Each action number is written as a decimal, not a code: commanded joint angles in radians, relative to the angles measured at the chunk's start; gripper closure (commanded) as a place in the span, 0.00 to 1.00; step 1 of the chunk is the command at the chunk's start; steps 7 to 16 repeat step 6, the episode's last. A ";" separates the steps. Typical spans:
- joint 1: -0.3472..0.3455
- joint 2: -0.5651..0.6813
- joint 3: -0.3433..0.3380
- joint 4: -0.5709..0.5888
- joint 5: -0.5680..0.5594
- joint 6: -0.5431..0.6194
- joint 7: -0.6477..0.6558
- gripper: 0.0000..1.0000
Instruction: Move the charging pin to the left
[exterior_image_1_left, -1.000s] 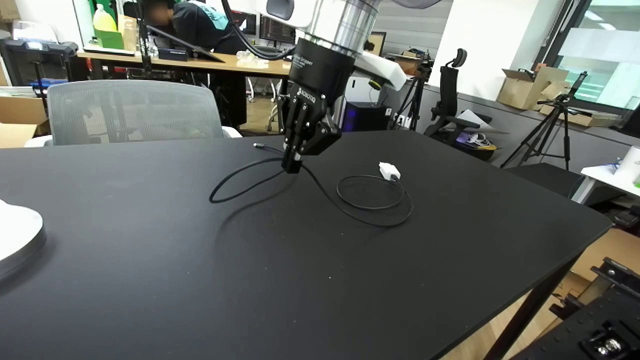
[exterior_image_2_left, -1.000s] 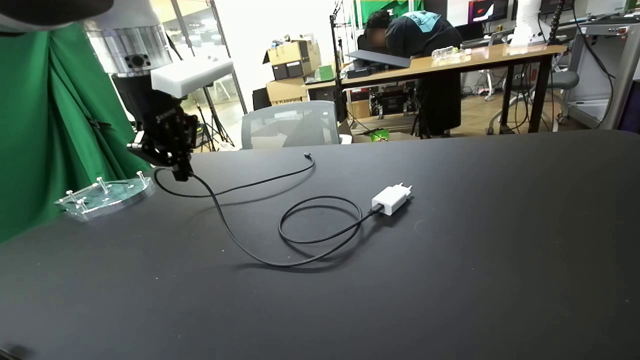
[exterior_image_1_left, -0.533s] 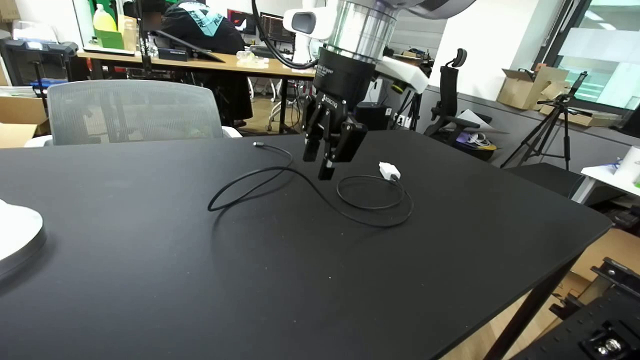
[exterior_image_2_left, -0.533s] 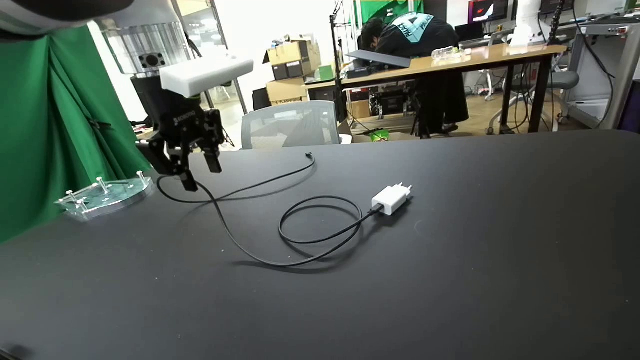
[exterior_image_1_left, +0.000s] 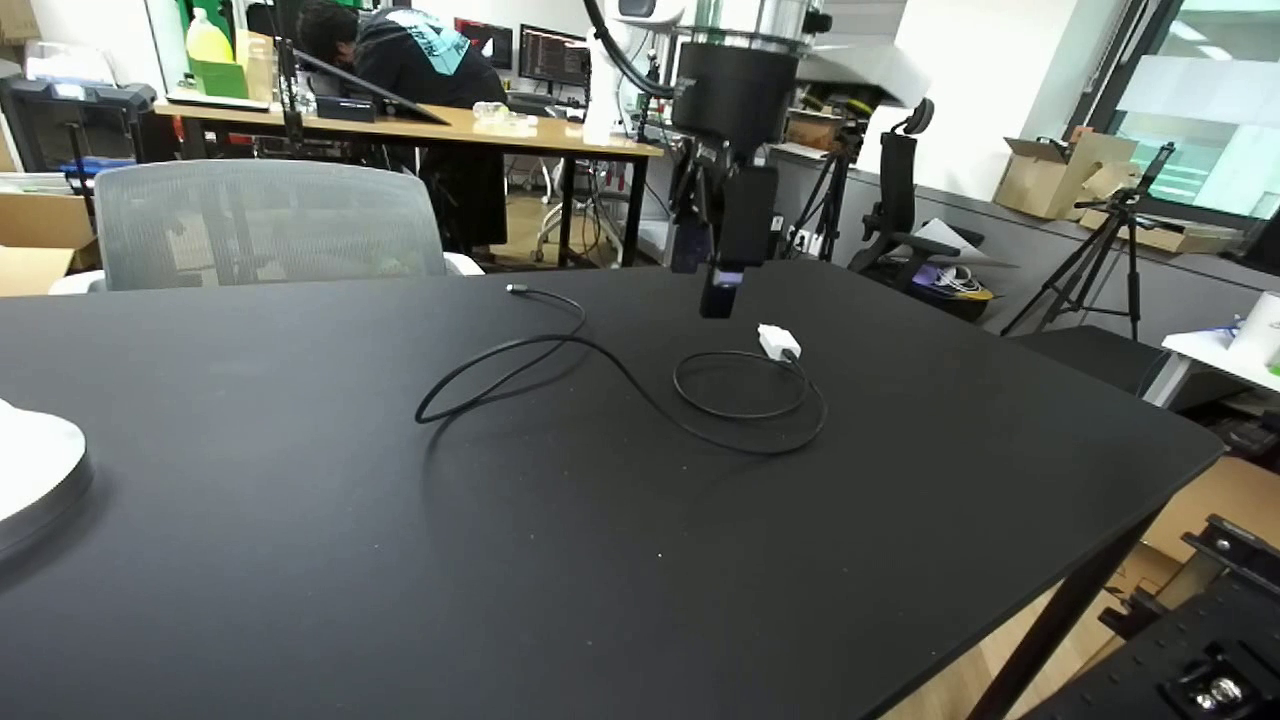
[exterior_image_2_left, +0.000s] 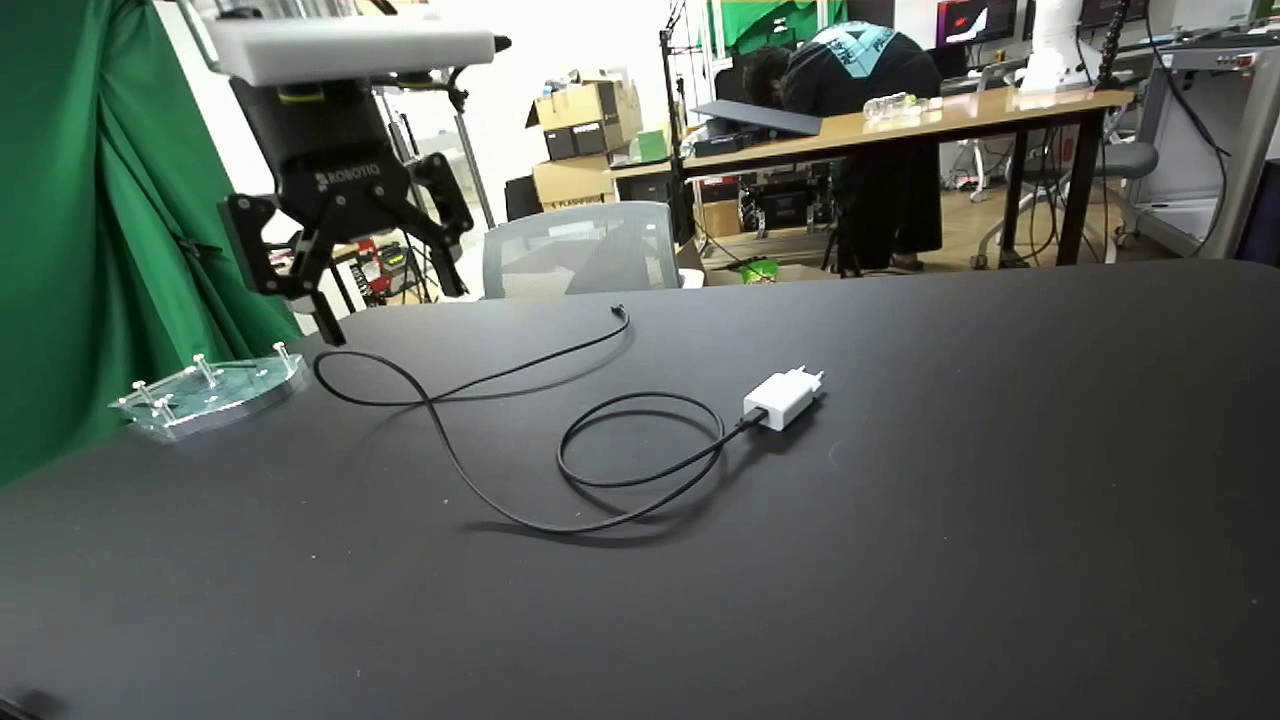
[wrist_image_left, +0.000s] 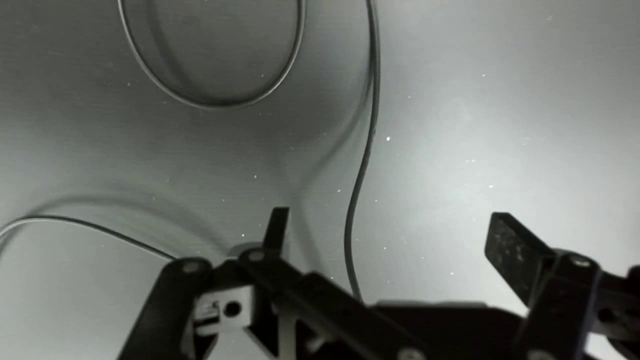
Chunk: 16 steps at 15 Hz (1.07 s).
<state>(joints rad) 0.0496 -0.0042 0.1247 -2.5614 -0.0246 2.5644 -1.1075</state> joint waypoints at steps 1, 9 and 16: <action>0.011 -0.110 -0.019 -0.018 -0.024 -0.140 0.201 0.00; 0.009 -0.168 -0.043 -0.026 -0.001 -0.240 0.381 0.00; 0.009 -0.168 -0.043 -0.026 -0.001 -0.240 0.381 0.00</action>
